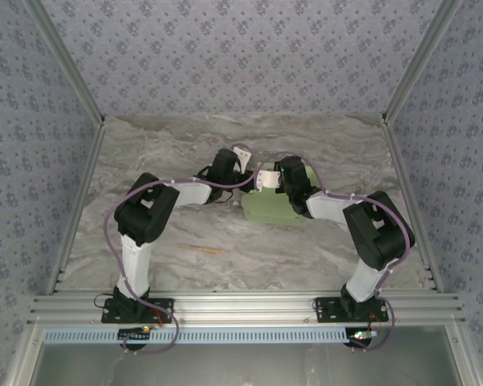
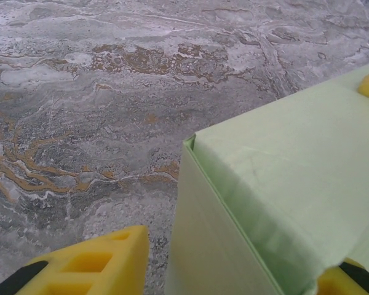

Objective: Fold the paper box

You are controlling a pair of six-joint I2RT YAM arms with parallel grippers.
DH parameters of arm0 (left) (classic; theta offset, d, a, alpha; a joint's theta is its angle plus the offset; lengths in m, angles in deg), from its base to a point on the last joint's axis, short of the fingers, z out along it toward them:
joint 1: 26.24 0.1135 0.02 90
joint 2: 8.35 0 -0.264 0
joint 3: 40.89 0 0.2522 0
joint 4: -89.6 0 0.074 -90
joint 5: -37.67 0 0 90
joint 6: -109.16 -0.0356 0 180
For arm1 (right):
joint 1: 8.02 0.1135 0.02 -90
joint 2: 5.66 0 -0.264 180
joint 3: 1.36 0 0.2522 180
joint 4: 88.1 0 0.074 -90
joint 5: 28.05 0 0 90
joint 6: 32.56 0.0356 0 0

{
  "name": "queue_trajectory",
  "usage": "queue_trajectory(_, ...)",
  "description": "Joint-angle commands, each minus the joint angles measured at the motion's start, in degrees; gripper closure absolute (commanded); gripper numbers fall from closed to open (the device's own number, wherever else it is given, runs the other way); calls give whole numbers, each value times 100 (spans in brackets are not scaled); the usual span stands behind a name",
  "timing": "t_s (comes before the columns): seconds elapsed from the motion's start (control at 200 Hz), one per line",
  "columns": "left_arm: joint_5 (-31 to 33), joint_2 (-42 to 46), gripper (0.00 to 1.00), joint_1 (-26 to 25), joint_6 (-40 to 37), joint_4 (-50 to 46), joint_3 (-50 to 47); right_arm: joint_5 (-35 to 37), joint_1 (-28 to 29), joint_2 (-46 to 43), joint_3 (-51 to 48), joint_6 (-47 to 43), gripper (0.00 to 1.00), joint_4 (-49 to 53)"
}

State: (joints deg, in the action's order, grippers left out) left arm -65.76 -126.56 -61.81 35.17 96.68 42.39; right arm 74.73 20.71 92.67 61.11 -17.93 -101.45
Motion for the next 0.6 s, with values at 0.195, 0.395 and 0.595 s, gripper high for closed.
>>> queue_trajectory(0.195, 994, -132, 68, 134, 393, -235, 184, -304, 81, -173, 60, 110, 98, 483)
queue_trajectory(0.395, 1679, -31, 75, 138, 703, -397, 114, -256, 120, -216, 43, 179, 98, 514)
queue_trajectory(0.595, 1583, 4, 81, 138, 533, -181, 10, -180, 172, -200, 56, 264, 97, 523)
